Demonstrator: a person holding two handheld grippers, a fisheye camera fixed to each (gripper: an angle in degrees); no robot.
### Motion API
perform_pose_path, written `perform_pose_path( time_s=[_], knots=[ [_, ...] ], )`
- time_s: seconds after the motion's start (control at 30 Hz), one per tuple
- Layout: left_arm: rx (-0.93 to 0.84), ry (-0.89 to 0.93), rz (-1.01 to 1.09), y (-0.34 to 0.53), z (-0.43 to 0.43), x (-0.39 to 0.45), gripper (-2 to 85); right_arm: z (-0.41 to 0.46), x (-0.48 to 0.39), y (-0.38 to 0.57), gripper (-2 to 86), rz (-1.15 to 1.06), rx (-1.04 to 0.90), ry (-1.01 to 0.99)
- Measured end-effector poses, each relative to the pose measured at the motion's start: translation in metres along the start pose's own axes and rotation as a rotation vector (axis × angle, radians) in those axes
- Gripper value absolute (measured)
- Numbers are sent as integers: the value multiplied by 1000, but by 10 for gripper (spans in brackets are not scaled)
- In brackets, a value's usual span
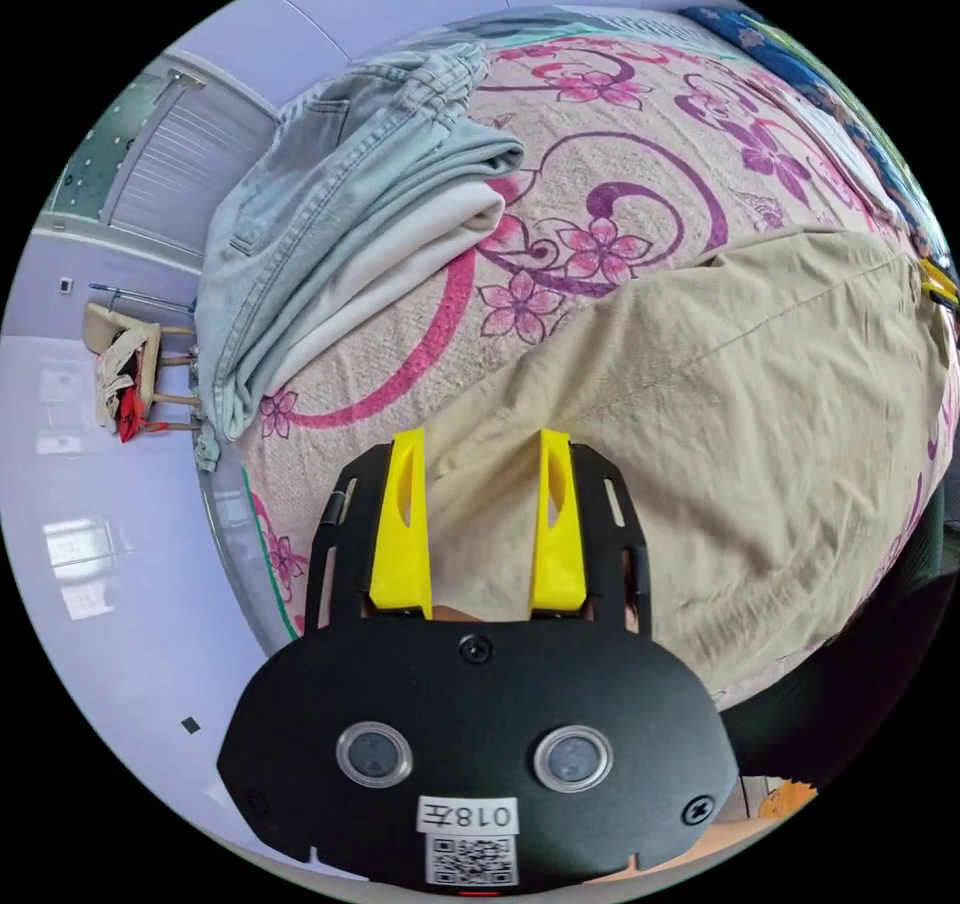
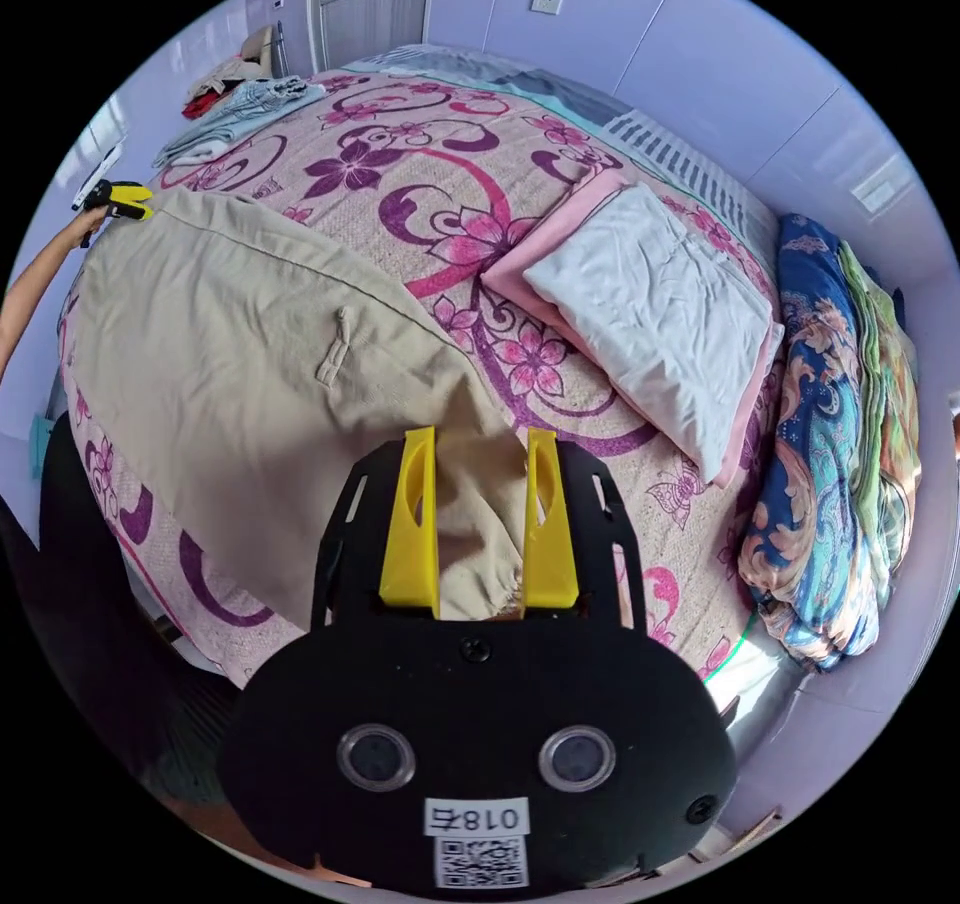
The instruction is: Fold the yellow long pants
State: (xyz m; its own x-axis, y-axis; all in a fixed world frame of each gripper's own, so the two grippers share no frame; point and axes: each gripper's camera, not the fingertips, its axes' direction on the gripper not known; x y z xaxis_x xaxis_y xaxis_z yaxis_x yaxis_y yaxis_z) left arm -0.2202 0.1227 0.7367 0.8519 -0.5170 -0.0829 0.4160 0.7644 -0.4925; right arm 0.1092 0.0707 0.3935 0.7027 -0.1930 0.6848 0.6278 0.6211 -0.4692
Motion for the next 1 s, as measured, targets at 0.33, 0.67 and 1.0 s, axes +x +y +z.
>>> perform_pose_path(
  time_s=[0.33,0.67,1.0],
  knots=[
    [270,-97,-89,79,-41,32,-8,-15,-52,37,-6,13,96,141],
    [681,-189,-487,356,-64,108,-10,-106,-122,192,-8,2,404,78],
    [711,200,-1004,595,71,150,-8,-91,-182,328,-7,32,248,-13]
  ],
)
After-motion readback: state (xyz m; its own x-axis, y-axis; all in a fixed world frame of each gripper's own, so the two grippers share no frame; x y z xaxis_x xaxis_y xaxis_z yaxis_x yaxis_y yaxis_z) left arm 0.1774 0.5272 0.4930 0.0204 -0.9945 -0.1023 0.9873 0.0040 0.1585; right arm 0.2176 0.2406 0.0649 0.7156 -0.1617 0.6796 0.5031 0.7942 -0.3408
